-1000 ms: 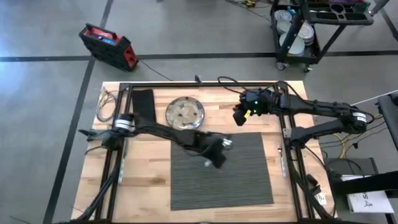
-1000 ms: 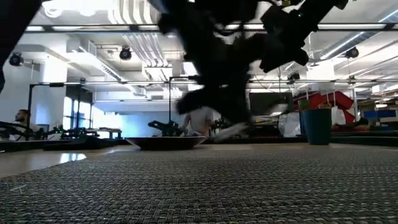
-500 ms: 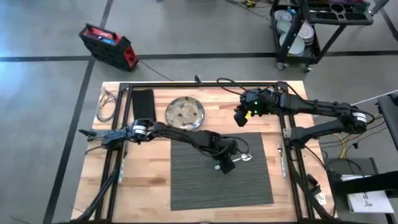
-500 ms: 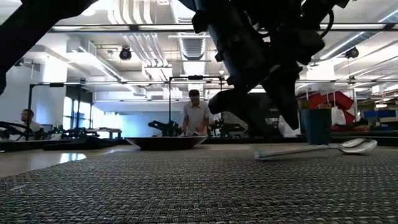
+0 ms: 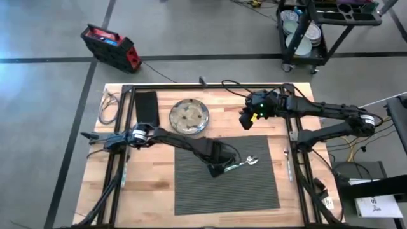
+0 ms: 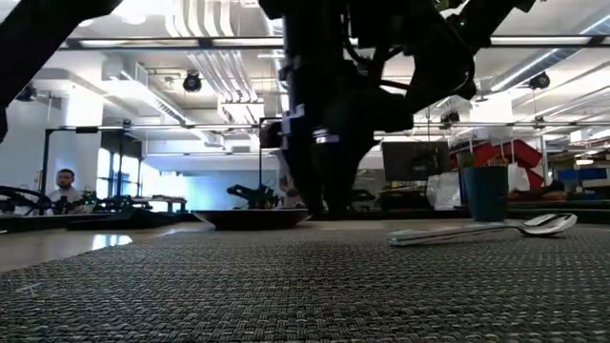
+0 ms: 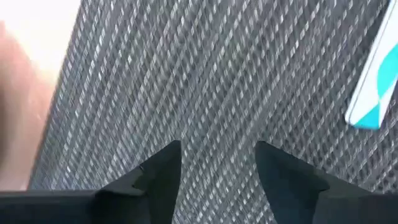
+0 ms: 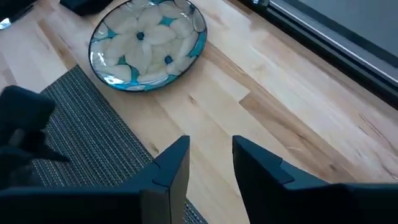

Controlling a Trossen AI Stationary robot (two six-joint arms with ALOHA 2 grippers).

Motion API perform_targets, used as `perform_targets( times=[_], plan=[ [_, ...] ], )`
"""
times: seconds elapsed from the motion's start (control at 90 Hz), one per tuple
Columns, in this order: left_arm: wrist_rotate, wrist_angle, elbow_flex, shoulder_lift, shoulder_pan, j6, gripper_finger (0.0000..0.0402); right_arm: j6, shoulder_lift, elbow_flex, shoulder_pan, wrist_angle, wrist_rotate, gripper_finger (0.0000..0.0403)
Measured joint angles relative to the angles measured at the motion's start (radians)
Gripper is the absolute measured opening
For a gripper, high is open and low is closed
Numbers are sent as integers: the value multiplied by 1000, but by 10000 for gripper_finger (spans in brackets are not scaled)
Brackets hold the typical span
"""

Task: Set table place
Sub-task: Put the blue knife on the gray mat

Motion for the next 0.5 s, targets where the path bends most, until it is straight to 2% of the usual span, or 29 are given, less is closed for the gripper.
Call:
perform_targets(
  times=[0.1, 0.244, 0.333, 0.5],
  plan=[
    [-18, 52, -101, -72, -24, -64, 167, -7, 0, -1, 0, -1, 0, 98],
    [-20, 183, -343, -225, -57, -199, 148, -9, 0, -4, 0, -1, 0, 91],
    [-20, 226, -504, -347, -73, -318, 137, -9, 0, -5, 0, -1, 0, 87],
    [-1, 193, -780, -567, -100, -607, 114, -13, 0, -8, 0, 1, 0, 78]
  ],
)
